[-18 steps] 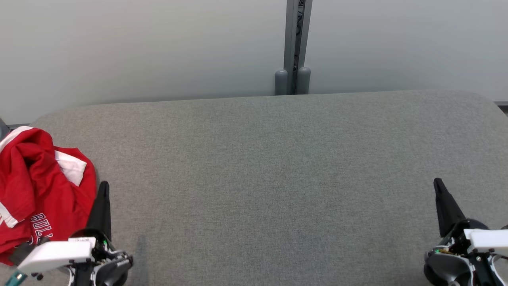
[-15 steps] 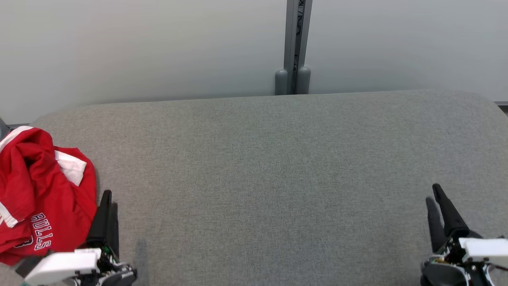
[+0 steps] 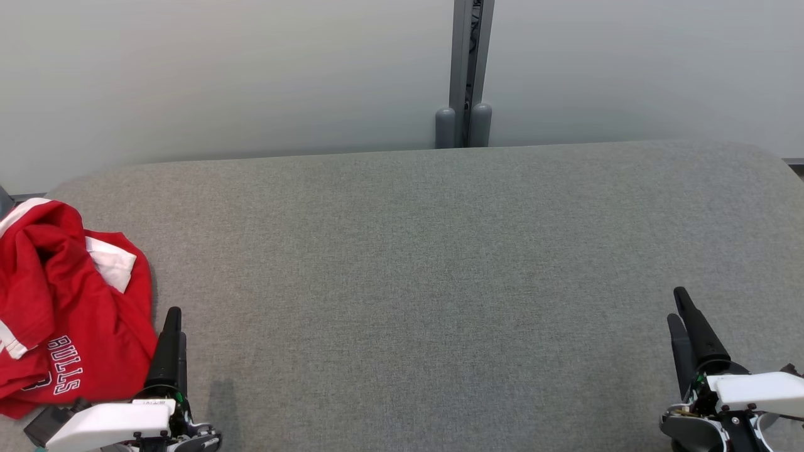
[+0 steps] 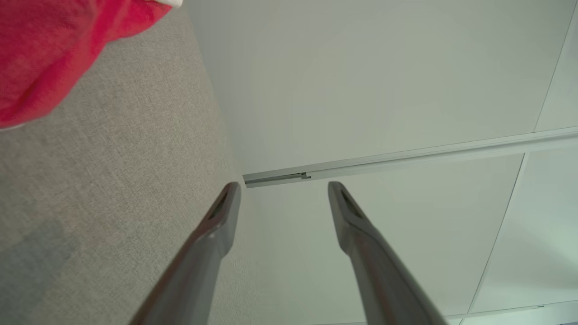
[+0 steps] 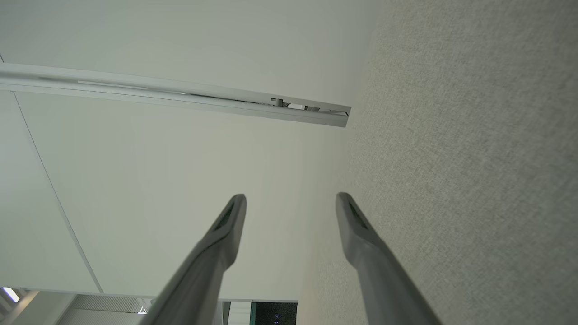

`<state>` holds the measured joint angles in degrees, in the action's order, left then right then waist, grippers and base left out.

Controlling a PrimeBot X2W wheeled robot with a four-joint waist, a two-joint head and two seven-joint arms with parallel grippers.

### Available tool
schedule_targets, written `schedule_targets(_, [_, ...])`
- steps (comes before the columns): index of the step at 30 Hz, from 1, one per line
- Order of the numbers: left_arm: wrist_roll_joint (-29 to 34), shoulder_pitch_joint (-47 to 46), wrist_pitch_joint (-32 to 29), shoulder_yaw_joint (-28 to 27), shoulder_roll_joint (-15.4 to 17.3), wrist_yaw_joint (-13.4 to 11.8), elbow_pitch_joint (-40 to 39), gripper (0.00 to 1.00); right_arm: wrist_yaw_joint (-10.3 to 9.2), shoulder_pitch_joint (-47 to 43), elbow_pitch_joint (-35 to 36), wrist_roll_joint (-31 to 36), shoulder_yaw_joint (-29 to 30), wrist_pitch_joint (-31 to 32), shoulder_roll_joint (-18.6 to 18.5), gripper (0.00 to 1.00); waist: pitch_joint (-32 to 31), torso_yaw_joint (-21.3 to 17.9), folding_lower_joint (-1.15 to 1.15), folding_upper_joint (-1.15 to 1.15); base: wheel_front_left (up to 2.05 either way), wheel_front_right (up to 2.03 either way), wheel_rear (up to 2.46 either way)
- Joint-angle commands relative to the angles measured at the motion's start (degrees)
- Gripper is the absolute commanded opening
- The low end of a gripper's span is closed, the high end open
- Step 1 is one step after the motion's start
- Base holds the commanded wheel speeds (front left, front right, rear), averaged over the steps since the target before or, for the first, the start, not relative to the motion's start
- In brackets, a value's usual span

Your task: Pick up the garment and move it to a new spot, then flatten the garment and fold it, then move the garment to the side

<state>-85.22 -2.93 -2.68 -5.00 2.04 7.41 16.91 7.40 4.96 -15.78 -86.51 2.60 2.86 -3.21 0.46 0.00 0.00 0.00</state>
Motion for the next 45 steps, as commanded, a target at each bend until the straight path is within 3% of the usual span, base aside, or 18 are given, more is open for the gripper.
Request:
schedule_targets(1, [1.94, -2.33, 0.46, 0.03, 0.59, 0.03, -0.82, 1.0, 0.03, 1.8, 0.89, 1.55, -0.31, -0.65, -0.87, 1.0, 0.02, 0.0, 0.0, 0.0, 0.0, 0.0, 0.0])
schedule_targets(24, [32.2, -2.22, 5.77, 1.09, 0.57, -0.2, -1.16, 1.0, 0.06, 1.52, 2.03, 26.64, -3.54, -5.97, -2.26, 1.0, 0.32, -0.22, 0.0, 0.0, 0.0, 0.0, 0.0])
schedule_targets(45, [49.19, -1.9, 9.46, 2.08, 0.89, -1.97, -0.85, 1.0, 0.08, 0.86, 3.58, 41.78, -5.43, -9.69, -2.99, 1.0, 0.45, -0.51, 0.0, 0.0, 0.0, 0.0, 0.0])
